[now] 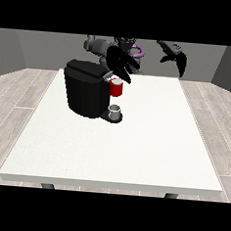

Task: Insert the coffee pod into the coffee machine and close the lid

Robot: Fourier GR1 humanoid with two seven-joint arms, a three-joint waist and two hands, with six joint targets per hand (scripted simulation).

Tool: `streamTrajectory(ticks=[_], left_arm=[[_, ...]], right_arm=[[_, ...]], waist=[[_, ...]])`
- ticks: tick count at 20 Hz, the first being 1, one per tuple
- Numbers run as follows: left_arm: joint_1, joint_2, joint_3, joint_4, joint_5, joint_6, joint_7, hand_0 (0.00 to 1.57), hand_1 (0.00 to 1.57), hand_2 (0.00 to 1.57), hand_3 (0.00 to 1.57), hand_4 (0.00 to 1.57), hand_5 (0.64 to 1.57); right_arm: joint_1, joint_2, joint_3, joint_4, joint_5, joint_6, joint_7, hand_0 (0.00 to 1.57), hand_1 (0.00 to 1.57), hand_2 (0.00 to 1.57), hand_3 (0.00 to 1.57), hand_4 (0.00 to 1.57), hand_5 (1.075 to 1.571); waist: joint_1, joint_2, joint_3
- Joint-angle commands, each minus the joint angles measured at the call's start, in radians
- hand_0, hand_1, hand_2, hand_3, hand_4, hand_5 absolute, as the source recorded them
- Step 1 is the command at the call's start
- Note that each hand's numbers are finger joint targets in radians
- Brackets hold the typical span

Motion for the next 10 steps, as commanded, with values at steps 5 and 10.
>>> streamTrajectory(ticks=[5, 10], left_arm=[[-0.085, -0.012, -0.02, -0.013, 0.007, -0.014, 0.011, 0.0, 0.0, 0.0, 0.0, 0.31, 1.571], [-0.102, 0.022, 0.009, -0.015, 0.03, -0.035, 0.039, 0.0, 0.0, 0.0, 0.0, 0.32, 1.571]], right_arm=[[-0.15, 0.129, 0.035, -0.041, -0.061, -0.023, -0.197, 0.0, 0.0, 0.0, 0.0, 0.0, 1.571], [-0.215, 0.157, 0.048, 0.042, -0.064, -0.01, -0.243, 0.0, 0.0, 0.0, 0.0, 0.1, 1.571]], waist=[[0.124, 0.093, -0.0473], [0.091, 0.087, -0.0484]])
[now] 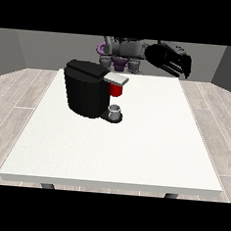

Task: Insert the coffee pod into the coffee machine and close the lid

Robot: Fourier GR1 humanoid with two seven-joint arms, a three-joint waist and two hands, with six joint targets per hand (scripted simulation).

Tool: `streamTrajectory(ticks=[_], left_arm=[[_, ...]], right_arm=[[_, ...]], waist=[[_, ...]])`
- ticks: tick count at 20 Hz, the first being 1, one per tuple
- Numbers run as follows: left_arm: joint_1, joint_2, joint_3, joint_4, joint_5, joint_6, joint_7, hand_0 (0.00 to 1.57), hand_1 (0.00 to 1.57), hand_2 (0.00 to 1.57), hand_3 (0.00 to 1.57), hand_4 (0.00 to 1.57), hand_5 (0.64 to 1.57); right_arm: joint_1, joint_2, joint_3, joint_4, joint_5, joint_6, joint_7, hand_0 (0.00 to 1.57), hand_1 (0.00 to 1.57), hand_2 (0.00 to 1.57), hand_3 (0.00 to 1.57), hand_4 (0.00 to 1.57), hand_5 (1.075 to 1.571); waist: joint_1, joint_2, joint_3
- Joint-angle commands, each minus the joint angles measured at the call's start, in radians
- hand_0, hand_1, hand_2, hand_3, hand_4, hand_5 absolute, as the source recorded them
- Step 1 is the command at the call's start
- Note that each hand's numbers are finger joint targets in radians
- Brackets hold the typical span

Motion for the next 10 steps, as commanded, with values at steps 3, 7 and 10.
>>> streamTrajectory(ticks=[3, 7, 10], left_arm=[[0.018, -0.031, -0.022, -0.057, 0.017, 0.004, 0.06, 0.0, 0.0, 0.0, 0.0, 0.34, 1.571], [0.049, -0.026, -0.026, -0.07, -0.005, 0.022, 0.05, 0.0, 0.0, 0.0, 0.0, 0.26, 1.571], [0.125, 0.012, 0.026, -0.021, 0.025, 0.0, -0.008, 0.0, 0.0, 0.0, 0.0, 0.27, 1.571]], right_arm=[[-0.066, 0.005, -0.024, 0.114, -0.041, 0.044, -0.099, 0.0, 0.0, 0.0, 0.0, 0.0, 1.571], [-0.003, 0.099, 0.032, 0.103, -0.029, 0.02, -0.232, 0.0, 0.0, 0.0, 0.0, 0.0, 1.571], [0.049, 0.185, 0.086, 0.049, -0.02, -0.002, -0.253, 0.0, 0.0, 0.0, 0.0, 0.17, 1.571]], waist=[[-0.011, -0.022, -0.0053], [-0.061, -0.039, -0.005], [-0.125, -0.111, -0.0056]])
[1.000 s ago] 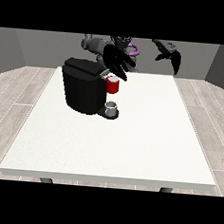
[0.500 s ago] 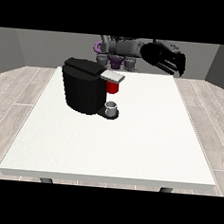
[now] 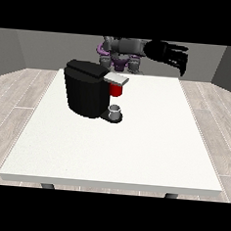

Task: Insert the coffee pod into the coffee machine and close the lid

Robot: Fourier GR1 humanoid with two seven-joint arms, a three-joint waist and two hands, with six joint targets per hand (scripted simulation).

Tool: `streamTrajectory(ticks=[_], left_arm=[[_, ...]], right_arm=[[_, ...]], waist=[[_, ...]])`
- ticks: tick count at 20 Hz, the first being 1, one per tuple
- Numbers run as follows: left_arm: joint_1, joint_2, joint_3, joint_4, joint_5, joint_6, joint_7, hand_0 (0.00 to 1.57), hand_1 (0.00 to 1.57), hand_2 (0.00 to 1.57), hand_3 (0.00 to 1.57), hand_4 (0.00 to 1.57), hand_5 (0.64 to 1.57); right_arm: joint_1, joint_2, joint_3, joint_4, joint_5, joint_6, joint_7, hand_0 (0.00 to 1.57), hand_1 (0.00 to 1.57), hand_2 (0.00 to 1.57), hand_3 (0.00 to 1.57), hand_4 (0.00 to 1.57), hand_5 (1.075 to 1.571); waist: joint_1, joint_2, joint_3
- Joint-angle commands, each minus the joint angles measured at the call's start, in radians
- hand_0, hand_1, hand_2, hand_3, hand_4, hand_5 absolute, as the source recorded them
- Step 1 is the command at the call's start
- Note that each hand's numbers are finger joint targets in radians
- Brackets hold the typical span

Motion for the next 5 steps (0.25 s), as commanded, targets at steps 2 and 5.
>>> streamTrajectory(ticks=[2, 5], left_arm=[[0.093, 0.001, 0.03, 0.006, 0.006, 0.028, 0.001, 0.0, 0.0, 0.0, 0.0, 0.27, 1.571], [0.155, 0.019, 0.054, 0.031, 0.009, 0.031, -0.009, 0.0, 0.0, 0.0, 0.0, 0.27, 1.571]], right_arm=[[0.125, 0.117, 0.078, -0.022, -0.019, 0.033, -0.121, 0.0, 0.0, 0.0, 0.0, 0.18, 1.571], [0.158, 0.171, 0.101, -0.026, -0.026, 0.023, -0.13, 0.0, 0.0, 0.0, 0.0, 0.26, 1.571]], waist=[[-0.106, -0.095, -0.0001], [-0.155, -0.148, -0.0003]])
